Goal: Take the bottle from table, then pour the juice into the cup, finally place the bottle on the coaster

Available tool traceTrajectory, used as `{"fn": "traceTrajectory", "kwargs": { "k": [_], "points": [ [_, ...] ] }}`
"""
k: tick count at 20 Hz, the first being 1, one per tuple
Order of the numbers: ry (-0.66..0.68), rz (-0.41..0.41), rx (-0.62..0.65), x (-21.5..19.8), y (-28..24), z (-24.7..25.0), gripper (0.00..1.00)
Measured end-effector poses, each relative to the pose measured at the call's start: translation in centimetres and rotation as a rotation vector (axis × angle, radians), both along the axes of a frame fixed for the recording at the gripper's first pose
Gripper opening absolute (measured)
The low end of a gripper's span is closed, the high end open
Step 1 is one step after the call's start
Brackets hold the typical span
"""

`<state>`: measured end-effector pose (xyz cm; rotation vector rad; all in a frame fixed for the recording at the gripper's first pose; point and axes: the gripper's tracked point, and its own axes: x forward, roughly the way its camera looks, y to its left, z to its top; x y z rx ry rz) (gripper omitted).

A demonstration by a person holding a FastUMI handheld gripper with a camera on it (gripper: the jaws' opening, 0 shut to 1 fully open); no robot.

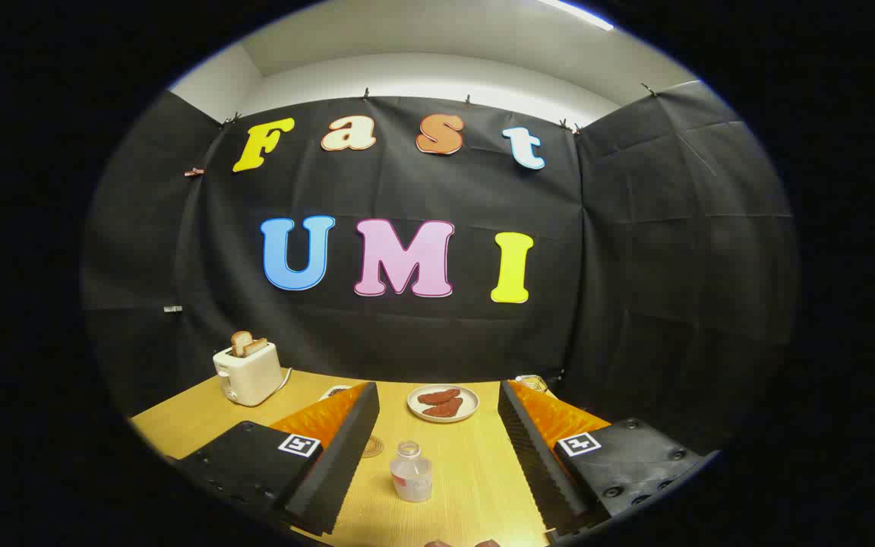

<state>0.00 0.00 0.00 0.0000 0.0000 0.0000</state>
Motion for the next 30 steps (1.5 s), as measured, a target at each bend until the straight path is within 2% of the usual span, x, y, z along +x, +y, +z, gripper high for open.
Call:
{"fn": "traceTrajectory", "kwargs": {
  "k": [16, 23, 30],
  "points": [
    [0.020, 0.116, 0.020, 1.3, 2.4, -2.3, 0.97],
    [0.042, 0.191, 0.031, 3.0, 2.7, -6.5, 0.97],
    [0.054, 0.196, 0.017, 5.5, 2.2, -9.3, 0.97]
  ]
}}
